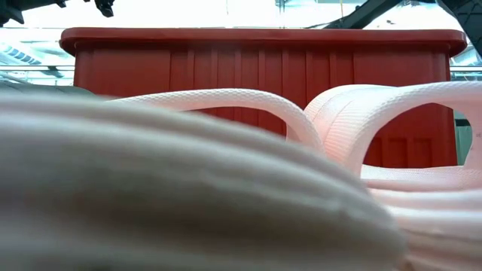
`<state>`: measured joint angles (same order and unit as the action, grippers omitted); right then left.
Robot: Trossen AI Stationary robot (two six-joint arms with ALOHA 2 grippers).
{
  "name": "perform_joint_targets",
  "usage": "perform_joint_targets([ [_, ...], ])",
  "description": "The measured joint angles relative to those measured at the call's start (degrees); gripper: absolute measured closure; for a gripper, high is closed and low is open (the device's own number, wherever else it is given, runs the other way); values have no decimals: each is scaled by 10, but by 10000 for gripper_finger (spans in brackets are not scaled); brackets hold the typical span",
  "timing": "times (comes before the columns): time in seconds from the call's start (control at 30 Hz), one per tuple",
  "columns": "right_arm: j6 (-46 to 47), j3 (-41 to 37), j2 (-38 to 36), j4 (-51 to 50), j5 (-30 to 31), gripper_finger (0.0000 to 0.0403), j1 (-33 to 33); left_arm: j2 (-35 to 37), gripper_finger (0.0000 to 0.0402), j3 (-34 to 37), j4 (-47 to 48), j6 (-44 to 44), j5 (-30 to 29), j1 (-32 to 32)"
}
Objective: Pick and place slides into bin
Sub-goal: Put the right black slide into the red bin
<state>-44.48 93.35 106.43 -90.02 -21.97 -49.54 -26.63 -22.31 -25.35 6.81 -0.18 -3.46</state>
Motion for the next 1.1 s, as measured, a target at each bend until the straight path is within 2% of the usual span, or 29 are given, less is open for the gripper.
perform_joint_targets([
  [0.1, -2, -10, 0, 12, 22, 401, 0, 0, 217, 0, 0, 1, 0, 0],
  [0.7, 5, -74, 0, 60, 22, 400, 2, 0, 217, 0, -2, 6, 0, 0],
  [1.1, 66, -78, 0, 94, 26, 347, 2, 0, 217, 0, -1, 6, 0, 0],
])
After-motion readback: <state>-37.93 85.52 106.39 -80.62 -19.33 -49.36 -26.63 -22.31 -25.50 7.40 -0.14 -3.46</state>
